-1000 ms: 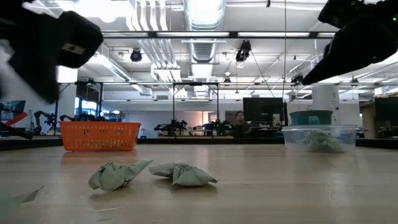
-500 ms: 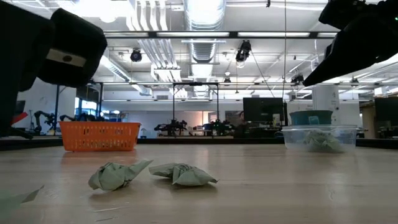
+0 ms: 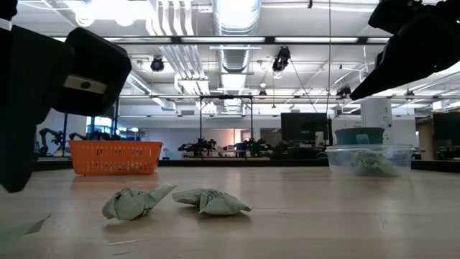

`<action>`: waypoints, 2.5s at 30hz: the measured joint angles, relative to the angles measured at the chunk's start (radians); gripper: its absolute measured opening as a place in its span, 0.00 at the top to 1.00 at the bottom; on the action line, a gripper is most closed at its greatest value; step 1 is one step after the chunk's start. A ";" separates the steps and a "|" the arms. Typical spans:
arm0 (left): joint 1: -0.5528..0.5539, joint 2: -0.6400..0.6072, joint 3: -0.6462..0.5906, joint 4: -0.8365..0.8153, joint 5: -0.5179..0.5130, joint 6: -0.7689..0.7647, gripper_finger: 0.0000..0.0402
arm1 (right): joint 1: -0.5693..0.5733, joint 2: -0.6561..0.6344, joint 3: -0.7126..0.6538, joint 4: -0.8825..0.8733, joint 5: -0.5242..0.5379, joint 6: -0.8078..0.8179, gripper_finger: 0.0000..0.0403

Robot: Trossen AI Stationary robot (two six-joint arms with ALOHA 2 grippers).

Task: Pick and place items into bin
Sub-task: Put the stevia packet into the orange bin

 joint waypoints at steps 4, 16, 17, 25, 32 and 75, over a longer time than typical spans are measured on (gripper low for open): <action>0.000 0.000 -0.003 0.001 0.000 -0.005 0.68 | 0.000 0.000 0.000 0.000 0.000 0.000 0.61; 0.006 0.000 -0.020 0.001 0.000 -0.050 0.68 | 0.000 0.000 0.000 0.001 0.000 0.000 0.62; 0.008 0.000 -0.024 0.000 0.000 -0.053 0.68 | 0.000 0.000 0.000 0.001 0.000 0.000 0.62; 0.010 0.007 -0.029 0.005 0.017 -0.055 0.68 | 0.000 0.000 0.000 0.002 0.000 0.000 0.62; 0.024 0.048 -0.019 0.013 0.058 -0.052 0.68 | 0.000 0.000 -0.001 0.007 0.000 0.000 0.63; 0.008 -0.116 -0.026 -0.086 -0.058 0.025 0.90 | 0.000 0.000 -0.013 0.014 -0.004 0.007 0.70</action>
